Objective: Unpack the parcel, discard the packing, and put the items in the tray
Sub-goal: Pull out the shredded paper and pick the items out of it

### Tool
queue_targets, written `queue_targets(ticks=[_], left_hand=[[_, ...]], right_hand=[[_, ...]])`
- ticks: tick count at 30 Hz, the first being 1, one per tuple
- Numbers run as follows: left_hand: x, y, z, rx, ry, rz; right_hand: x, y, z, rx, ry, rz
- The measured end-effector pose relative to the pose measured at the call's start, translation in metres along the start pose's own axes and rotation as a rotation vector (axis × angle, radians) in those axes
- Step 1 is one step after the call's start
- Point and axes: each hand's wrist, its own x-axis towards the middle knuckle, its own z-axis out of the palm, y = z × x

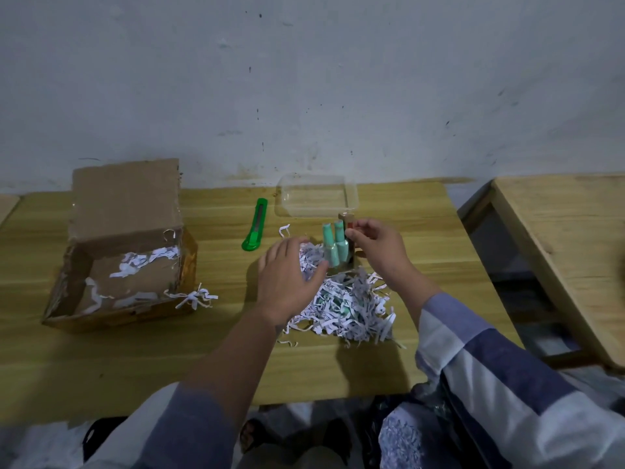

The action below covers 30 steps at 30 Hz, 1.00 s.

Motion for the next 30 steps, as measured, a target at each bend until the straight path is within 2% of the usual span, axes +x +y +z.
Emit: queue_targets(ticks=[5, 8, 11, 17, 19, 22, 25, 30], left_hand=[[0.007, 0.02, -0.001, -0.078, -0.017, 0.012], [0.004, 0.019, 0.002, -0.165, -0.042, -0.032], [0.002, 0.015, 0.003, -0.162, -0.075, -0.043], [0.002, 0.014, 0.002, -0.182, -0.051, -0.109], [0.003, 0.016, 0.002, -0.183, -0.034, -0.126], [0.004, 0.019, 0.002, -0.163, -0.013, -0.14], [0.006, 0.023, 0.006, -0.139, -0.01, -0.138], [0.011, 0.036, 0.01, -0.142, -0.025, -0.049]], right_hand=[[-0.004, -0.006, 0.005, 0.184, -0.079, 0.066], [-0.003, 0.003, 0.004, 0.01, -0.047, -0.024], [-0.001, 0.001, 0.002, -0.125, 0.058, -0.11], [0.002, 0.005, -0.004, -0.214, 0.239, -0.081], [-0.002, 0.007, -0.004, -0.207, 0.216, -0.017], [-0.011, 0.007, 0.001, -0.196, 0.084, 0.093], [-0.018, 0.002, 0.011, -0.103, -0.02, 0.084], [-0.011, -0.008, 0.013, -0.029, 0.004, 0.137]])
